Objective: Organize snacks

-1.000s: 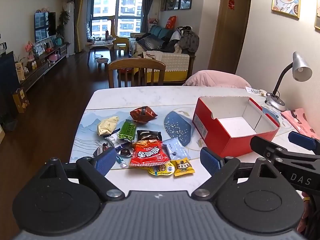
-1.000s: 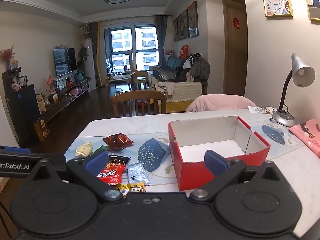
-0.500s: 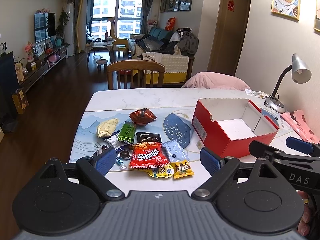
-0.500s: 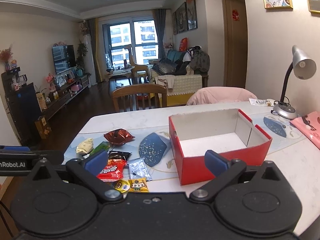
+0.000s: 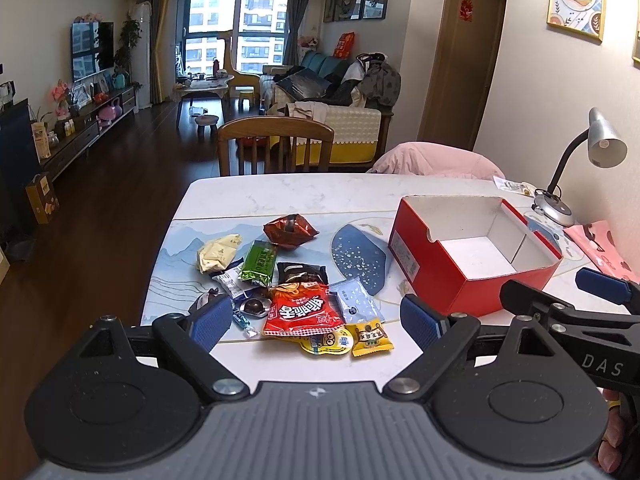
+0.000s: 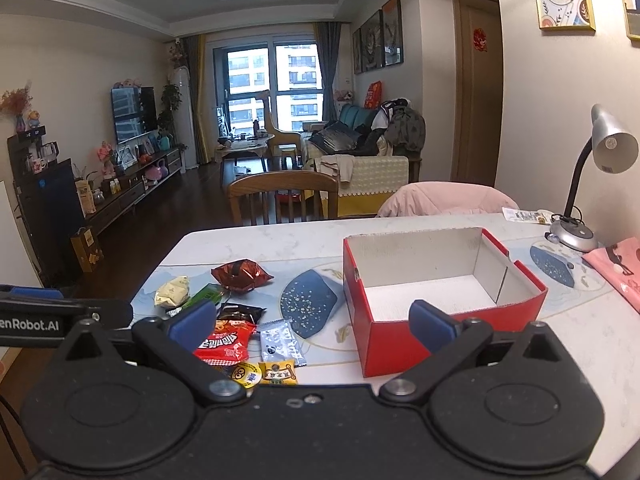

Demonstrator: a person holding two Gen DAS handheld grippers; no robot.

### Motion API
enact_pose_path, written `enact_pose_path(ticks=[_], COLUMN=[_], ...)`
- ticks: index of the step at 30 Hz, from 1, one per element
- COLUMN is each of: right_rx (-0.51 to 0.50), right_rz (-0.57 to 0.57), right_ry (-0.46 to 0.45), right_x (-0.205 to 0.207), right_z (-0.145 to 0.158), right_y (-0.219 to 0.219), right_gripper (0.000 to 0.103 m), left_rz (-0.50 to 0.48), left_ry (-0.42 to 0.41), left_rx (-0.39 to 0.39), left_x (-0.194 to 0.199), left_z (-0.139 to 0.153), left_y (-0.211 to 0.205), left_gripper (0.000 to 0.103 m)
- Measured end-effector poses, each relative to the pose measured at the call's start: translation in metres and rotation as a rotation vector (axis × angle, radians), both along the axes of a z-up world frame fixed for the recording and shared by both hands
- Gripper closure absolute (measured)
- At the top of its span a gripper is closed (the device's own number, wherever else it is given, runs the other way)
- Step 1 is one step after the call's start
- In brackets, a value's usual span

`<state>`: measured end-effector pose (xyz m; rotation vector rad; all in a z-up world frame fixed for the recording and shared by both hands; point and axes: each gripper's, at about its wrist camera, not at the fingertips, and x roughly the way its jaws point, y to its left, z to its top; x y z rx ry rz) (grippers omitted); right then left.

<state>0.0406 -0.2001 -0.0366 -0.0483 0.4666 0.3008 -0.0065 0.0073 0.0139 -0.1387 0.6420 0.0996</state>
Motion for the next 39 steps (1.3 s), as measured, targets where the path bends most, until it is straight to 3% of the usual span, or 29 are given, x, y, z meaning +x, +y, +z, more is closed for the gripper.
enact_pose_path(ticks=[39], right_rx=[-0.019], right_rz=[-0.013], right_ry=[0.003], right_x=[-0.002], right_z=[0.004], right_y=[0.009], right_gripper=[0.0], left_rz=[-0.048], left_ry=[0.007], left_rx=[-0.032], left_x=[0.007], left_z=[-0.007], left_y=[0.012], left_gripper=[0.012])
